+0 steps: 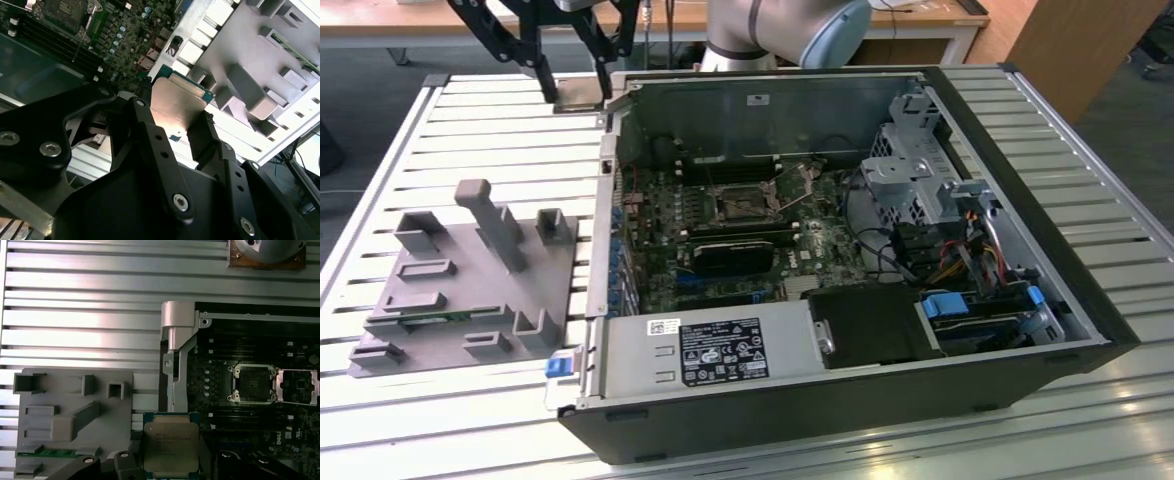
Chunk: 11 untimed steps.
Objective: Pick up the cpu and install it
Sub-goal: 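Pick up the cpu and move it towards the insertion slot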
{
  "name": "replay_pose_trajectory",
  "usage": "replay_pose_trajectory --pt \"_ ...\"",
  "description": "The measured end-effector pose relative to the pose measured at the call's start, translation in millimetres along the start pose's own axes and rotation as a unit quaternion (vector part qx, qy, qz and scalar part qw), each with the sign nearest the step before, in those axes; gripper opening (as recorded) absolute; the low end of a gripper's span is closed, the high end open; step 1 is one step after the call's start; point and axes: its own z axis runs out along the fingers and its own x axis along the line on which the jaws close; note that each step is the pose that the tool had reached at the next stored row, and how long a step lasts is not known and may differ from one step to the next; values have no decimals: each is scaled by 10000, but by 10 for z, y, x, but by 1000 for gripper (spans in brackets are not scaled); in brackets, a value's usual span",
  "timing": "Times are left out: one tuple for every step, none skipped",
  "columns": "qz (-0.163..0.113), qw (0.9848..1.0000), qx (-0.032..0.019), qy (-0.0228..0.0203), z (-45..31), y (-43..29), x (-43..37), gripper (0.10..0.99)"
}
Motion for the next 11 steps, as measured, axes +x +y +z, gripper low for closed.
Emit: replay_pose_trajectory --pt "0 10000 0 0 1 1 -15 537" --pt "0 10000 0 0 1 1 -31 537" --pt "0 10000 0 0 2 2 -48 537" --pt "0 10000 0 0 2 3 -63 537" --pt "0 10000 0 0 3 3 -79 537" --pt "0 10000 0 0 4 4 -95 537" --pt "0 10000 0 0 4 4 -111 537" --pt "0 10000 0 0 5 5 -127 537" --pt "0 10000 0 0 6 6 -144 537" --pt "0 10000 0 0 6 7 -161 537" --pt "0 10000 0 0 7 7 -176 537"
